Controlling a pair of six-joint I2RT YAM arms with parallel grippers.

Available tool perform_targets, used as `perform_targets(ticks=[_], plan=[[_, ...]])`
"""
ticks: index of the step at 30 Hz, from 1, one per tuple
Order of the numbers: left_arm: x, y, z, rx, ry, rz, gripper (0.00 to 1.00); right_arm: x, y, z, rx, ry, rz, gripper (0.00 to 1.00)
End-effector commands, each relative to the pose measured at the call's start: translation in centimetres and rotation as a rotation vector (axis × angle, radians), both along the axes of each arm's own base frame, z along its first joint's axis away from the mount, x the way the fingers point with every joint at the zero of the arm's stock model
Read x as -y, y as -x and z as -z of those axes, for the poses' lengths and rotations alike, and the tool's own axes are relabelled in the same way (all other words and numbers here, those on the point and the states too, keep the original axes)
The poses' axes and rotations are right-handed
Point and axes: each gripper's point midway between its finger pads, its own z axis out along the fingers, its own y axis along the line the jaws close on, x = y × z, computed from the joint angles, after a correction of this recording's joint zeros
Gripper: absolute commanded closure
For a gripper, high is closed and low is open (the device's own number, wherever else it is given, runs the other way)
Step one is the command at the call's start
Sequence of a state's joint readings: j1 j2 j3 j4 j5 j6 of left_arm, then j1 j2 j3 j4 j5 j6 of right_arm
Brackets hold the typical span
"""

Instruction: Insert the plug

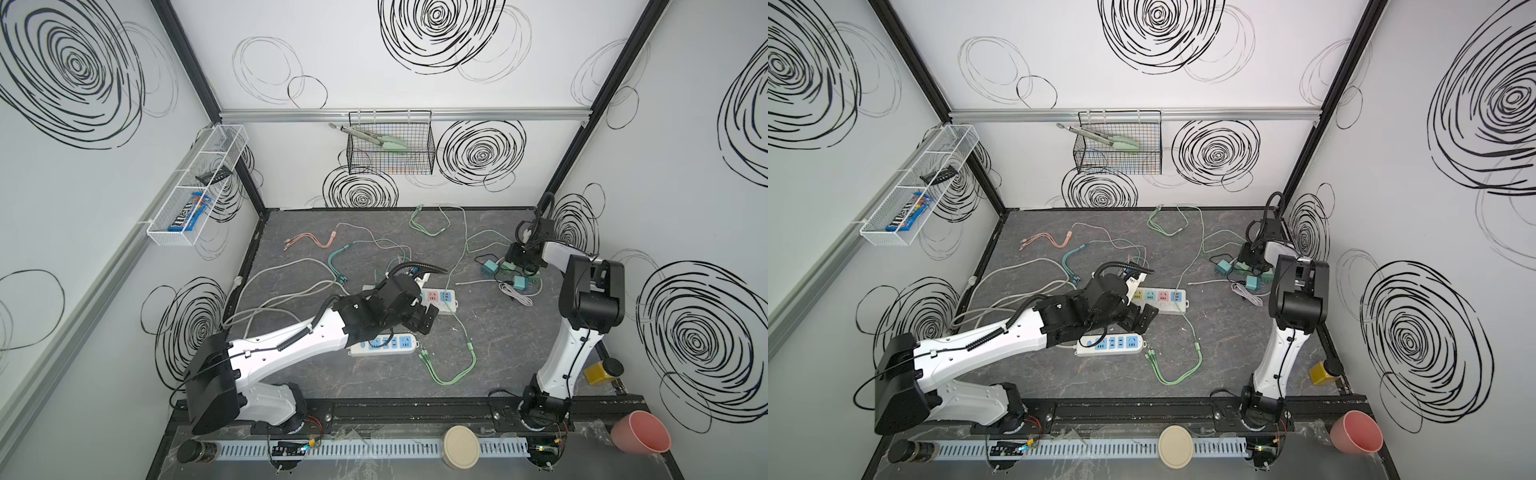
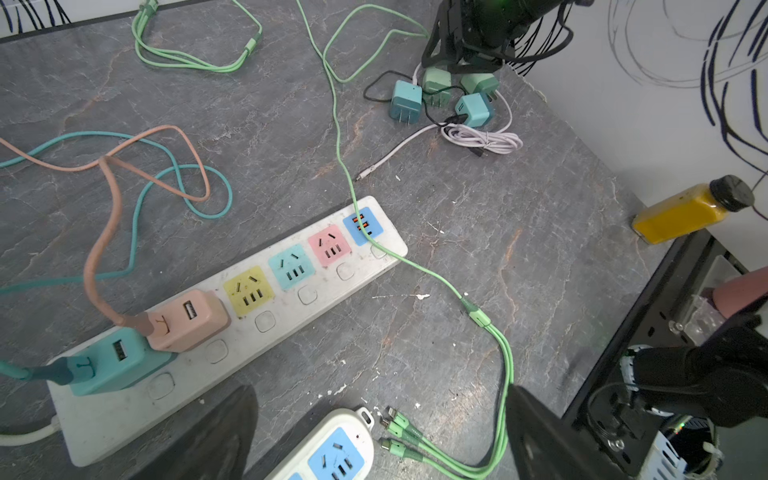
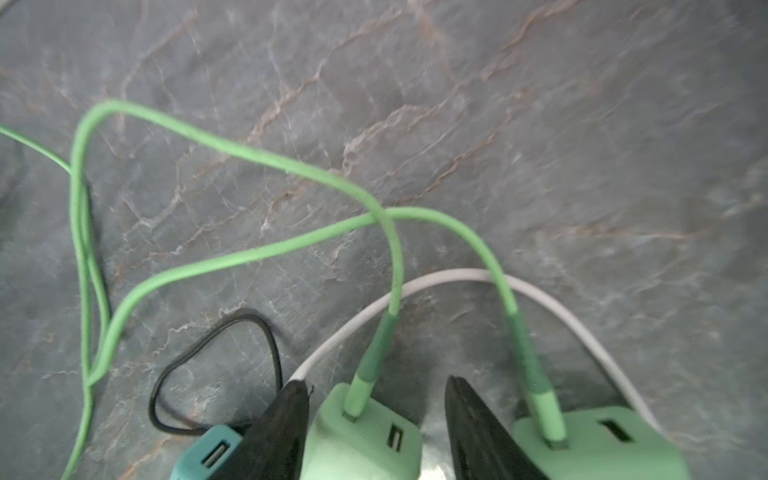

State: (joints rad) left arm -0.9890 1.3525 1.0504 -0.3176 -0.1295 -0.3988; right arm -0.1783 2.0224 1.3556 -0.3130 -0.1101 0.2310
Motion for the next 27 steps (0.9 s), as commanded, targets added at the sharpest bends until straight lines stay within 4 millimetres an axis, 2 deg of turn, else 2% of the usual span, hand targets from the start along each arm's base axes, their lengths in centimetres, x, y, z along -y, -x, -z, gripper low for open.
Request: perform_targets(ticks=[1, 11, 14, 19, 24, 27], plan=[[0.1, -1.0, -0.8, 0.031, -0.009, -0.018, 0.04, -0.9, 1.3, 0.7, -0.084, 0.042, -0.042, 0.37], [-0.3, -1.1, -0.6, 0.033, -0.023, -0.03, 0.04, -0.9, 1.9, 2.3, -0.15, 0.086, -0.03, 0.41], [-0.7, -1.1, -0.5, 0.038, -0.028, -0.043, 0.04, -1.3, 1.9, 2.2, -0.148, 0.094, -0.035, 0.42], [-1.3, -1.7, -0.7, 0.042, -0.019, -0.07, 0.04, -1.0, 1.3, 0.3, -0.08, 0.12, -0.022, 0.62], [-2.1, -2.1, -1.2, 0.066, -0.021, -0.096, 0.04, -0.8, 0.3, -2.3, 0.03, 0.161, -0.009, 0.69], [-2.3, -2.0, -1.1, 0.065, -0.019, -0.1, 0.04, -0.8, -0.1, -4.6, 0.116, 0.212, -0.004, 0.74]])
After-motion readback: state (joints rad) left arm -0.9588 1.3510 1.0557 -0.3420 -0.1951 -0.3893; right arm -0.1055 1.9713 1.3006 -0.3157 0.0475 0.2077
